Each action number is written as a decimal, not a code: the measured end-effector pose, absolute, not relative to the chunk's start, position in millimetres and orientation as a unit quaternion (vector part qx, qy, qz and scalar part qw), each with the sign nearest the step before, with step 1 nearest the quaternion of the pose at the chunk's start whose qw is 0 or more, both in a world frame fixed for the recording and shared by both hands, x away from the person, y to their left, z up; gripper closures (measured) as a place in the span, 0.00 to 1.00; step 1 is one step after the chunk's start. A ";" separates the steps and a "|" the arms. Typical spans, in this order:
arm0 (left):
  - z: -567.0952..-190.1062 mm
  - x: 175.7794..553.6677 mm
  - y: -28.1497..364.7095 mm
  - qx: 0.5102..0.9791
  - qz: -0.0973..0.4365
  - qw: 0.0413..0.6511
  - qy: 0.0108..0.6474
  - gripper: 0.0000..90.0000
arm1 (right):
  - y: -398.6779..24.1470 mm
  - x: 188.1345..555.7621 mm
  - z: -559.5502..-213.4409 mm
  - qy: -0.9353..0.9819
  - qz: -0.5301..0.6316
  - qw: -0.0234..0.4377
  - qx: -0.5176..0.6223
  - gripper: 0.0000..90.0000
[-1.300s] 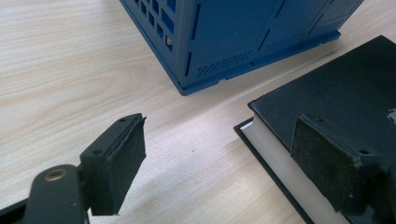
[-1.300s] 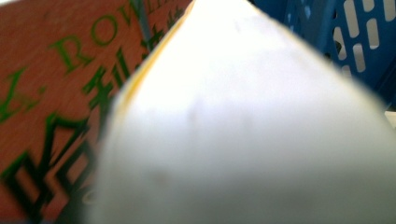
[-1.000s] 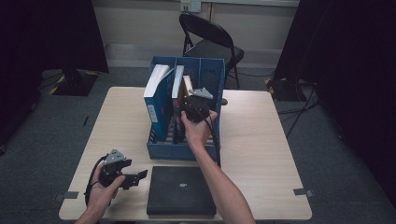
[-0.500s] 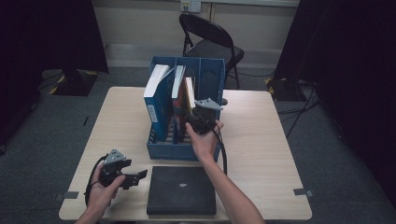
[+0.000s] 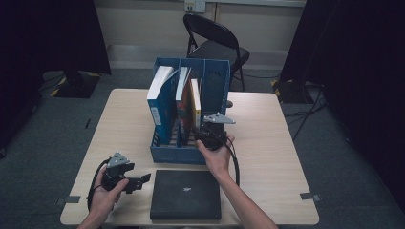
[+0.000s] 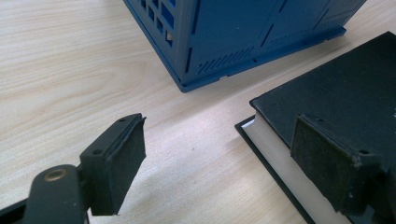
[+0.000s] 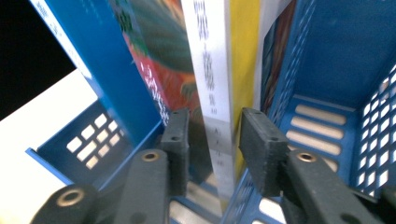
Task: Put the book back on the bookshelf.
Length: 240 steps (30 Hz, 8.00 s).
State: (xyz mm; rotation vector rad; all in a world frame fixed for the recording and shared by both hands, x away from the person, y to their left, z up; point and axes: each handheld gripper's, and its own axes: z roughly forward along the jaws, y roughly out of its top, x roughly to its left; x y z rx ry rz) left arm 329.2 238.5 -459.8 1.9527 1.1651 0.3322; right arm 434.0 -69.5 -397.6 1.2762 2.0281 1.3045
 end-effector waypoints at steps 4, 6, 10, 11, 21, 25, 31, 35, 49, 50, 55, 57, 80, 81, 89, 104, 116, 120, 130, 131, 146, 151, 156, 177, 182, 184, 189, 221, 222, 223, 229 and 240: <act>-459.8 328.8 238.2 0.775 0.133 0.409 0.463 0.20 | -70.1 436.0 -402.7 0.736 0.463 0.193 0.454 0.79; -459.8 328.7 238.6 0.774 0.133 0.410 0.463 0.20 | -68.7 436.2 -405.2 0.739 0.461 0.191 0.452 0.80; -458.3 328.2 240.5 0.773 0.133 0.419 0.458 0.20 | -64.0 436.8 -406.0 0.746 0.457 0.187 0.446 0.80; -458.4 328.1 240.8 0.773 0.132 0.419 0.458 0.20 | -62.5 437.2 -405.7 0.749 0.455 0.187 0.445 0.80; -459.0 328.6 240.1 0.773 0.132 0.419 0.458 0.20 | -53.5 453.7 -400.8 0.756 0.438 0.187 0.449 0.81; -458.2 328.4 241.2 0.773 0.134 0.420 0.457 0.20 | -51.3 464.4 -399.2 0.755 0.436 0.187 0.453 0.81; -458.3 328.6 242.1 0.772 0.135 0.419 0.459 0.20 | -49.0 475.7 -398.5 0.753 0.434 0.190 0.458 0.81; -458.1 328.4 241.7 0.774 0.135 0.418 0.456 0.20 | -44.9 477.8 -397.9 0.756 0.434 0.189 0.452 0.81; -458.5 328.3 241.6 0.774 0.134 0.419 0.455 0.20 | -53.0 462.6 -384.8 0.759 0.460 0.185 0.421 0.72; -458.3 328.2 241.6 0.775 0.134 0.419 0.454 0.20 | -54.5 460.1 -383.1 0.760 0.464 0.181 0.418 0.72; -458.3 327.9 240.9 0.776 0.132 0.418 0.453 0.20 | -65.6 445.5 -379.4 0.763 0.474 0.174 0.404 0.68; -458.2 327.9 241.0 0.778 0.127 0.417 0.452 0.20 | -72.4 438.7 -379.2 0.764 0.479 0.172 0.397 0.65; -458.6 325.5 224.5 0.802 0.100 0.407 0.425 0.21 | -144.5 349.3 -400.1 0.780 0.475 0.148 0.380 0.63; -458.7 325.8 223.2 0.803 0.101 0.406 0.426 0.21 | -146.9 346.5 -403.4 0.782 0.471 0.146 0.381 0.63; -457.0 329.0 218.2 0.794 0.102 0.403 0.444 0.21 | -156.5 334.3 -433.9 0.804 0.432 0.124 0.390 0.59; -465.8 333.1 191.3 0.829 0.091 0.405 0.376 0.37 | -157.2 318.9 -461.1 0.811 0.407 0.096 0.410 0.44; -470.3 337.3 191.1 0.826 0.086 0.417 0.370 0.30 | -145.9 316.8 -465.3 0.819 0.404 0.084 0.399 0.45; -469.8 338.7 191.4 0.828 0.081 0.414 0.370 0.30 | -144.8 318.7 -465.0 0.820 0.401 0.083 0.399 0.45; -464.5 326.0 208.1 0.839 0.064 0.392 0.372 0.31 | -136.7 332.0 -466.4 0.825 0.410 0.073 0.382 0.48; -463.4 324.9 209.8 0.838 0.068 0.392 0.374 0.35 | -135.5 333.5 -466.9 0.825 0.412 0.071 0.380 0.49; -460.5 332.5 193.2 0.850 0.063 0.395 0.343 0.50 | -120.0 347.2 -468.4 0.832 0.420 0.058 0.357 0.50; -460.6 327.4 195.0 0.852 0.052 0.395 0.339 0.50 | -113.4 351.4 -468.0 0.836 0.419 0.055 0.351 0.52; -460.8 323.1 196.1 0.854 0.043 0.395 0.336 0.50 | -104.8 354.5 -466.9 0.840 0.416 0.059 0.343 0.53; -462.2 322.9 182.9 0.849 0.022 0.399 0.346 0.50 | -77.8 370.4 -466.1 0.847 0.417 0.062 0.324 0.55; -464.5 325.9 185.7 0.846 0.010 0.409 0.341 0.50 | -90.8 359.8 -456.1 0.839 0.436 0.049 0.321 0.45; -464.5 326.2 185.9 0.847 0.010 0.410 0.339 0.51 | -102.7 350.4 -451.8 0.839 0.435 0.057 0.322 0.45; -463.7 325.8 182.9 0.847 0.016 0.408 0.341 0.51 | -138.3 323.8 -456.9 0.832 0.431 0.053 0.346 0.45; -462.7 315.9 186.0 0.851 0.008 0.394 0.348 0.43 | -151.5 301.0 -470.7 0.845 0.409 0.072 0.337 0.59; -461.7 313.4 187.4 0.854 0.006 0.389 0.345 0.43 | -151.6 303.9 -470.8 0.844 0.408 0.071 0.340 0.59; -460.9 310.3 188.4 0.857 0.006 0.385 0.341 0.43 | -151.4 306.9 -470.9 0.842 0.408 0.071 0.344 0.59; -461.2 303.5 195.6 0.852 -0.021 0.393 0.345 0.50 | -149.0 321.9 -470.4 0.836 0.404 0.086 0.362 0.61; -466.0 333.2 182.8 0.825 -0.022 0.400 0.399 0.45 | -144.3 320.1 -469.6 0.833 0.404 0.084 0.369 0.58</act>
